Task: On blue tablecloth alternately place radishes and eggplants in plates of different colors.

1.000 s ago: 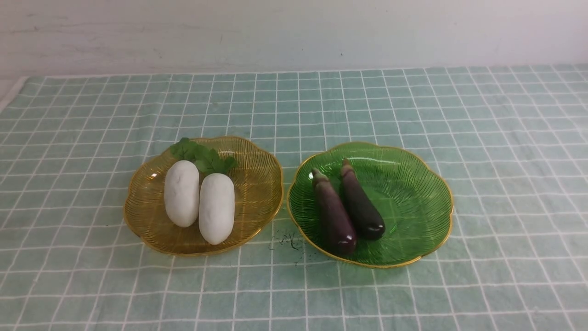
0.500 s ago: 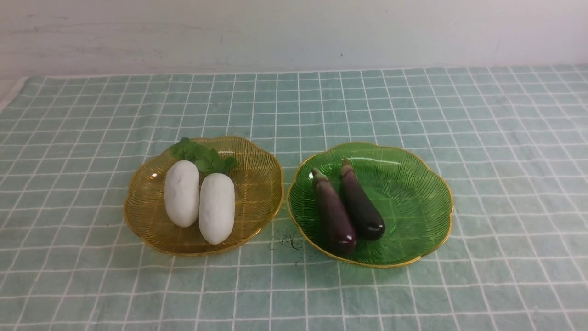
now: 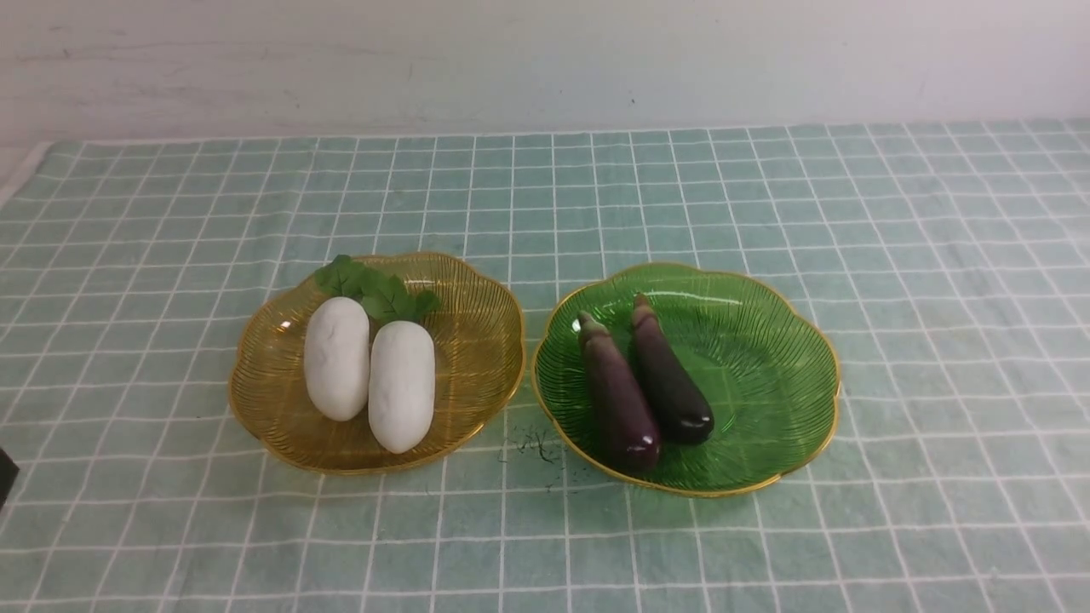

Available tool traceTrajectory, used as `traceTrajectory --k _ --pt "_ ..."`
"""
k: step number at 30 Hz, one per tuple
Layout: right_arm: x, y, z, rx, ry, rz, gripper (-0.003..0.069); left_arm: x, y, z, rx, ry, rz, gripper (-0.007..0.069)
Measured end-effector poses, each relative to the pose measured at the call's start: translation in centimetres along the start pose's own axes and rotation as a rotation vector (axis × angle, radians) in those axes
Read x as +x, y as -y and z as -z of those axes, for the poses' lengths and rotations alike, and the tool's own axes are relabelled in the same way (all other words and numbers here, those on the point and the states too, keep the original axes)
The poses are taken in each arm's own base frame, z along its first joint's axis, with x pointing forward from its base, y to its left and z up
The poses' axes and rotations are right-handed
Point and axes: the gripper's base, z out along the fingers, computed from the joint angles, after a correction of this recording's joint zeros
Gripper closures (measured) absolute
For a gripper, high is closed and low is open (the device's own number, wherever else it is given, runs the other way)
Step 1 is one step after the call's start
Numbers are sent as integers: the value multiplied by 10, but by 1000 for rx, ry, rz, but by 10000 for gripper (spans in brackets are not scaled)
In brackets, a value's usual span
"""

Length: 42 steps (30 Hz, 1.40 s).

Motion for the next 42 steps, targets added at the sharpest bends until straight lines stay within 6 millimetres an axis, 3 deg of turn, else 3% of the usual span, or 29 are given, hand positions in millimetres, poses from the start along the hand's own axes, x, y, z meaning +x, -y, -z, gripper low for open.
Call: traceTrajectory --k 10,18,26,42 --pt "0 0 0 0 0 0 673 30 -7 -3 -24 -74 -43 632" --pt "0 0 0 0 0 0 673 88 -22 -1 -73 -152 -205 632" --pt "0 0 0 0 0 0 673 99 -24 0 -83 -243 -183 632" --pt "0 0 0 0 0 0 673 99 -24 1 -84 -249 -174 632"
